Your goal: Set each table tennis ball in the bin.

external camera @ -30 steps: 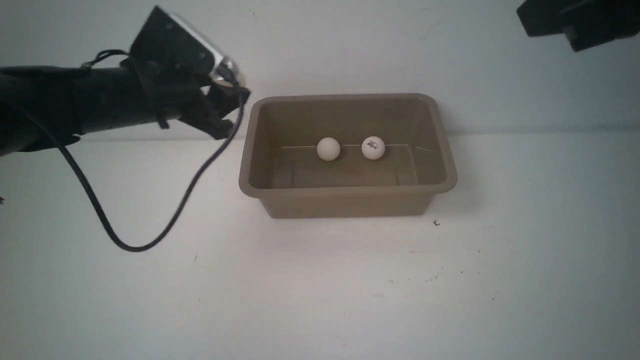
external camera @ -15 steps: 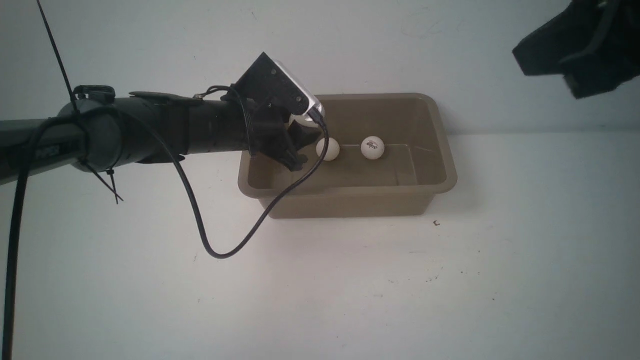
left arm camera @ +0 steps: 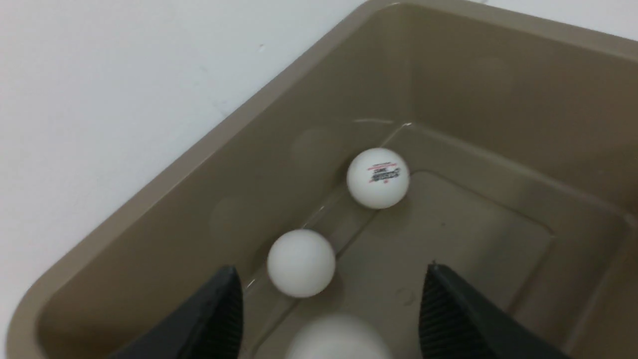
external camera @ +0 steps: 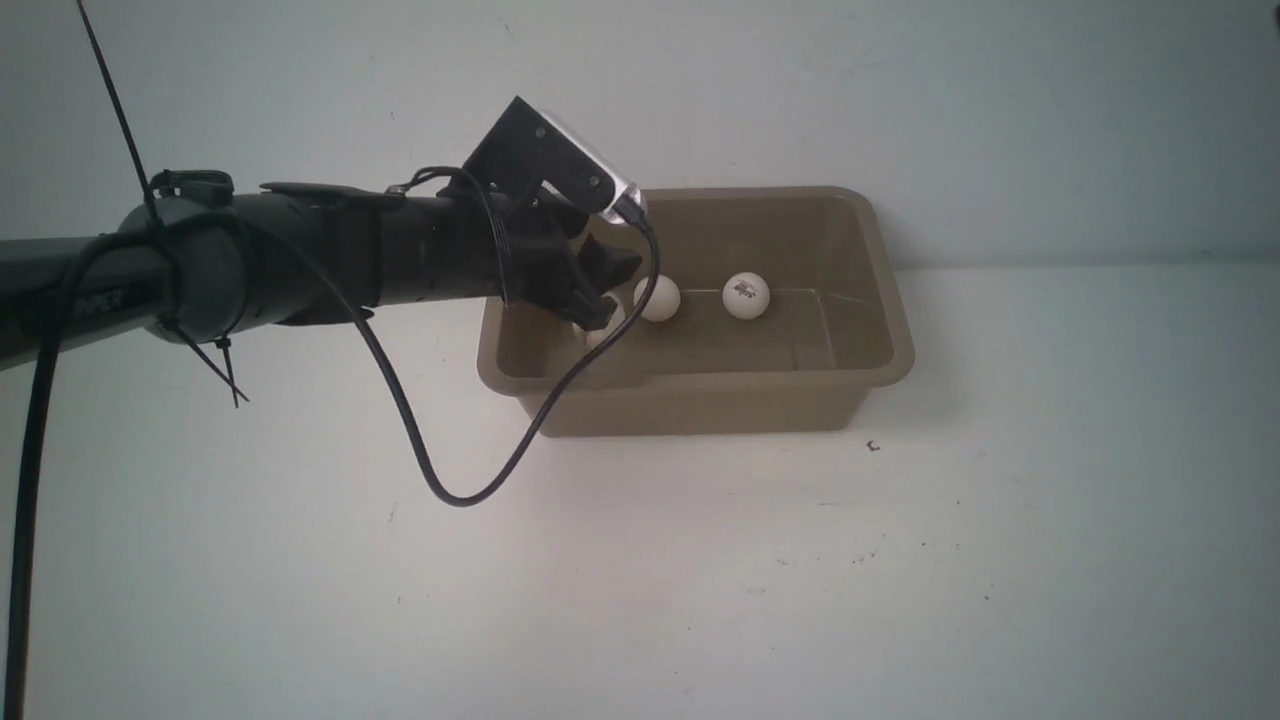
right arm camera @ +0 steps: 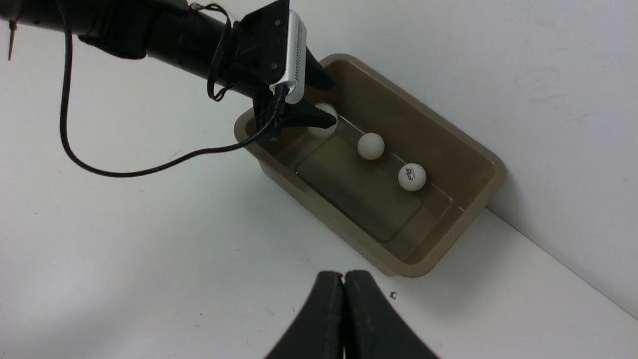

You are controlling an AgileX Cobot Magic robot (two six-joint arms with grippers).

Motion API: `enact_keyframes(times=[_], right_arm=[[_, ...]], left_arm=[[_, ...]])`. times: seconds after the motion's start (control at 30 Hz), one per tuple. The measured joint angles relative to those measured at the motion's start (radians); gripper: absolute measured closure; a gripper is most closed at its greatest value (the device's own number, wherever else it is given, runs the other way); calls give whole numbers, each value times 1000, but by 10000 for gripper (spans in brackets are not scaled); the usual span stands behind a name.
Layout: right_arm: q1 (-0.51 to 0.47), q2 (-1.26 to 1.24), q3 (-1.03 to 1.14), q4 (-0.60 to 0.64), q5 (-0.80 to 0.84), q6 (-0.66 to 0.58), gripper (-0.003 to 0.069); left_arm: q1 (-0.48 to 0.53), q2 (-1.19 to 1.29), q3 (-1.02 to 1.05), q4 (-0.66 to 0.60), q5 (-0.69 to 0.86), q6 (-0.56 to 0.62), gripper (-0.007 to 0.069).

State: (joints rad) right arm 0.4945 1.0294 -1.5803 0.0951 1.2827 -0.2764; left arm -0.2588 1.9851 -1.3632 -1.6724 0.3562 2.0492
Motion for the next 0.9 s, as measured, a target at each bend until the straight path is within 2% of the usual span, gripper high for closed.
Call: enact_keyframes(times=[0.17,0.27,0.37,0.43,0.5,0.6,0.73,0.9], right_arm=[[0,-47,44,-87,0,38,675],[0,-77,97,-128,0,52,675],[0,-147,216,-187,-16,90,675],[0,-233,326,-241,-93,143,675],[0,-302,418,-277,-160,187,675],[0,-401,550,-333,-258,259,675],[0,-526,738,-406,-368,367,675],[0,-609,883,-476,-419,477,675]], left_arm=[[0,-33,2,1,-20,-111,191],[0,-88,4,12,-23,-162,225],[0,-220,29,78,-28,-226,328],[0,-360,94,144,-25,-267,454],[0,-483,180,175,-22,-285,548],[0,-635,315,192,-23,-295,614],[0,-840,523,197,-59,-330,629],[0,-1010,684,197,-102,-404,629]])
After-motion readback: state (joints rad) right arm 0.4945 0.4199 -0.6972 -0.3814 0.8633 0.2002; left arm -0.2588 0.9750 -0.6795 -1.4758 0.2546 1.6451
